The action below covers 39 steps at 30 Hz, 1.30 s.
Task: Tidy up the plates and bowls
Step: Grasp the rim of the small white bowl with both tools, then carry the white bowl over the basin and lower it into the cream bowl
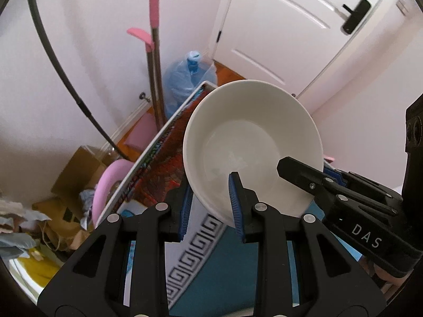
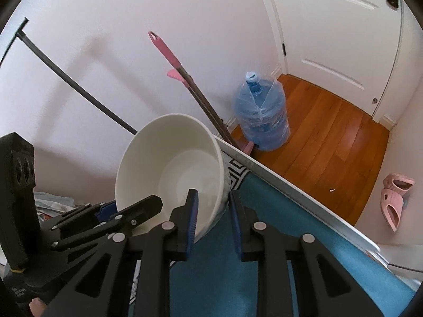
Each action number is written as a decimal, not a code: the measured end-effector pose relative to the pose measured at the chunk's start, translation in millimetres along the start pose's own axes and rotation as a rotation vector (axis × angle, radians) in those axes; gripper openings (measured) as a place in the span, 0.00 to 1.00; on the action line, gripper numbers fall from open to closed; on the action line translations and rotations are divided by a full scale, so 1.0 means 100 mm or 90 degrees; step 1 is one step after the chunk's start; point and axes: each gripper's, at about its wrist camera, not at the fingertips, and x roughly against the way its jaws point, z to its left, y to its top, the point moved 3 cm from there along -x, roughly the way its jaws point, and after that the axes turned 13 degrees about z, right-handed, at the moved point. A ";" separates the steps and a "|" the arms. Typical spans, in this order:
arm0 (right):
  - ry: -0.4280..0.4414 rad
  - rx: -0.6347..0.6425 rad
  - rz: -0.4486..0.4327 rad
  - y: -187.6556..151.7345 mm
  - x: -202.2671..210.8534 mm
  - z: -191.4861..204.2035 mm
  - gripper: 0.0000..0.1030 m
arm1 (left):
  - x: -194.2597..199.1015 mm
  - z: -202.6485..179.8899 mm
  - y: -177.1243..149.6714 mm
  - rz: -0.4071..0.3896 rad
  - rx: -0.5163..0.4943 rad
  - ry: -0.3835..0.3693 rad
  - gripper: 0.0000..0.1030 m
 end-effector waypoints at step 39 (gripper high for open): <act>-0.150 -0.293 -0.168 -4.04 2.51 -0.76 0.21 | 0.95 -2.67 -3.37 0.069 -0.387 -0.118 0.24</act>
